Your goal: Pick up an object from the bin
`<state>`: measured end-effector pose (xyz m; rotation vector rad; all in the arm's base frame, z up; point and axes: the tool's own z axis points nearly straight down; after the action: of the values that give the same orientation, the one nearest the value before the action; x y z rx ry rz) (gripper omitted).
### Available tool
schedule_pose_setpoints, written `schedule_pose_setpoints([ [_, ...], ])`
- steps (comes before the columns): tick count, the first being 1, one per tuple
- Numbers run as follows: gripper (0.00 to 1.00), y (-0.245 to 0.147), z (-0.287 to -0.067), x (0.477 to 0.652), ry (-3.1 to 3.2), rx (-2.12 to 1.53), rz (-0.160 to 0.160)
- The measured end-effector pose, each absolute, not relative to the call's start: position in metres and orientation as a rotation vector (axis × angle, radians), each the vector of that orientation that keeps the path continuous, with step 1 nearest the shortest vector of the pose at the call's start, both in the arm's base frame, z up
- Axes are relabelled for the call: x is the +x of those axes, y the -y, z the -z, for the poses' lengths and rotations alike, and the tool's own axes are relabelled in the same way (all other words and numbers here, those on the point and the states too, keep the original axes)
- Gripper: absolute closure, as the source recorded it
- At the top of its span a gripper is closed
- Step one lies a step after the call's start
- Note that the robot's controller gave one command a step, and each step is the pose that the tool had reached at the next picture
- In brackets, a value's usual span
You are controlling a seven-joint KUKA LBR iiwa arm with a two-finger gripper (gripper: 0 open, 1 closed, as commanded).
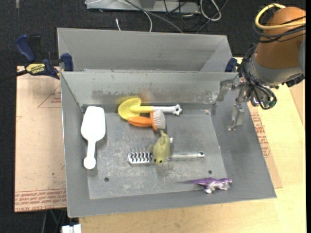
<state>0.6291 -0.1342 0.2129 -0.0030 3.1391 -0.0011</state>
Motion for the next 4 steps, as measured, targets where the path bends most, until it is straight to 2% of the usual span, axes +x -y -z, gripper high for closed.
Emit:
schedule_pose_setpoints([
  [1,0.00,0.134,-0.213,0.629,-3.139,-0.003,0.001],
  [2,0.00,0.130,-0.201,0.626,-3.131,-0.052,0.005],
  [3,0.00,0.130,-0.282,0.587,-3.120,-0.089,0.009],
  [4,0.00,0.125,-0.247,0.587,-3.120,-0.115,0.009],
])
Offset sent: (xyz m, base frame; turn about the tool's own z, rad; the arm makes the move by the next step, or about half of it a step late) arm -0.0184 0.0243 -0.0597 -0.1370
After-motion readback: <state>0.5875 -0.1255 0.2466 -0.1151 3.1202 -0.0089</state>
